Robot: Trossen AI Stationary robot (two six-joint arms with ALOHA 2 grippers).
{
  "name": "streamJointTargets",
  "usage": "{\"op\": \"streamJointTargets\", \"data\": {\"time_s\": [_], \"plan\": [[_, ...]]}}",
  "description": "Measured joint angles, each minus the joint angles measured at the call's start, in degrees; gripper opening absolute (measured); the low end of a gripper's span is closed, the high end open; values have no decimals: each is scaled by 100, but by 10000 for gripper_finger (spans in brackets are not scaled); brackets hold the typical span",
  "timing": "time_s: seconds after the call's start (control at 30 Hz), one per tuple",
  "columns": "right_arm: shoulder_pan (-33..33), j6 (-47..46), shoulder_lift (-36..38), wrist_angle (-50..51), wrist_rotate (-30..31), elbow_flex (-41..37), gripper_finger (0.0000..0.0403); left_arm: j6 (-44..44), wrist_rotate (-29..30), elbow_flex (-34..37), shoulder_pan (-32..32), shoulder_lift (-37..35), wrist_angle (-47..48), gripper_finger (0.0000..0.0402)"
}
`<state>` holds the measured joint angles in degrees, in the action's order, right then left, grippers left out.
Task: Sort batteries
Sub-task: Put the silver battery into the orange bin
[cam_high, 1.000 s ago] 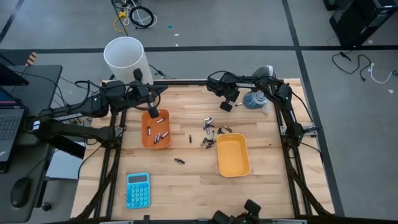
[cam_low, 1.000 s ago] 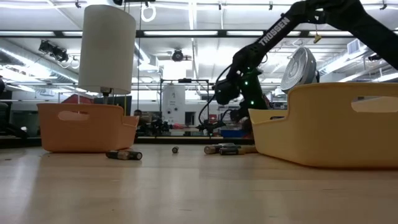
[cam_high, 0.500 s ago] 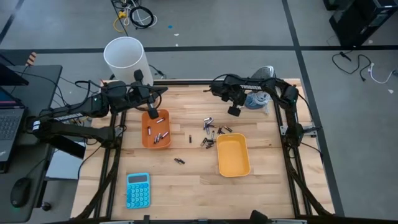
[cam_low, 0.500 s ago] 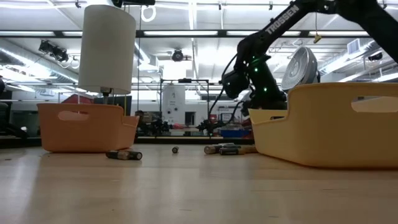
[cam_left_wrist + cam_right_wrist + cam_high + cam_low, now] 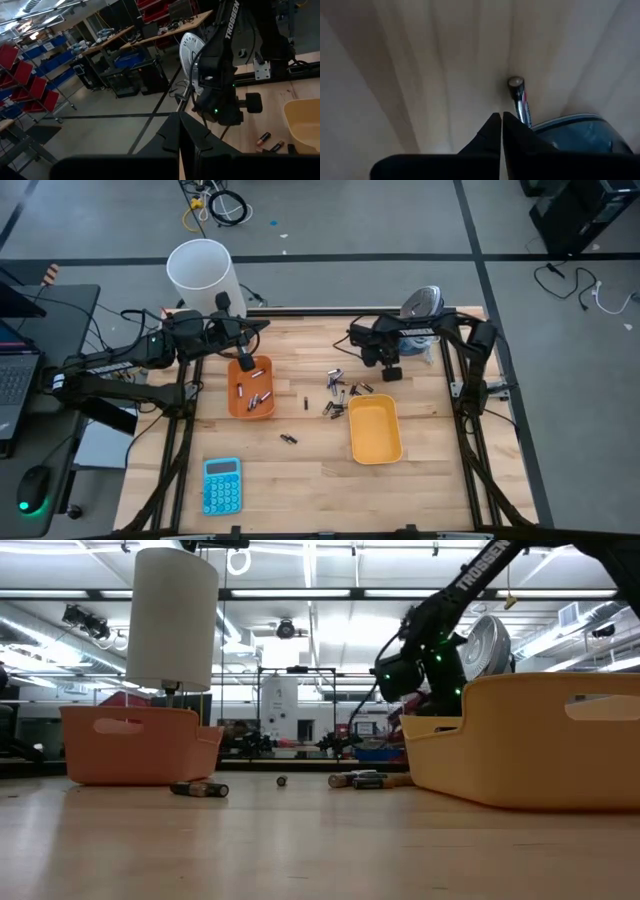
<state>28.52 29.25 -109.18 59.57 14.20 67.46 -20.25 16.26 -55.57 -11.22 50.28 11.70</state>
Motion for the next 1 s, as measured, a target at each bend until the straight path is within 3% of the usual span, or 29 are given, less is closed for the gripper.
{"op": "streamJointTargets", "data": {"time_s": [0.47, 0.73, 1.0], "plan": [[139, 470, 532, -632, 57, -212, 80, 145, 1, 0, 2, 0, 44, 0], [245, 953, 271, -1338, 118, -212, 117, 144, 1, 0, 1, -1, 52, 0], [400, 1024, 80, -1365, 6, -194, 124, 144, -1, 0, 2, 0, 72, 0]]}}
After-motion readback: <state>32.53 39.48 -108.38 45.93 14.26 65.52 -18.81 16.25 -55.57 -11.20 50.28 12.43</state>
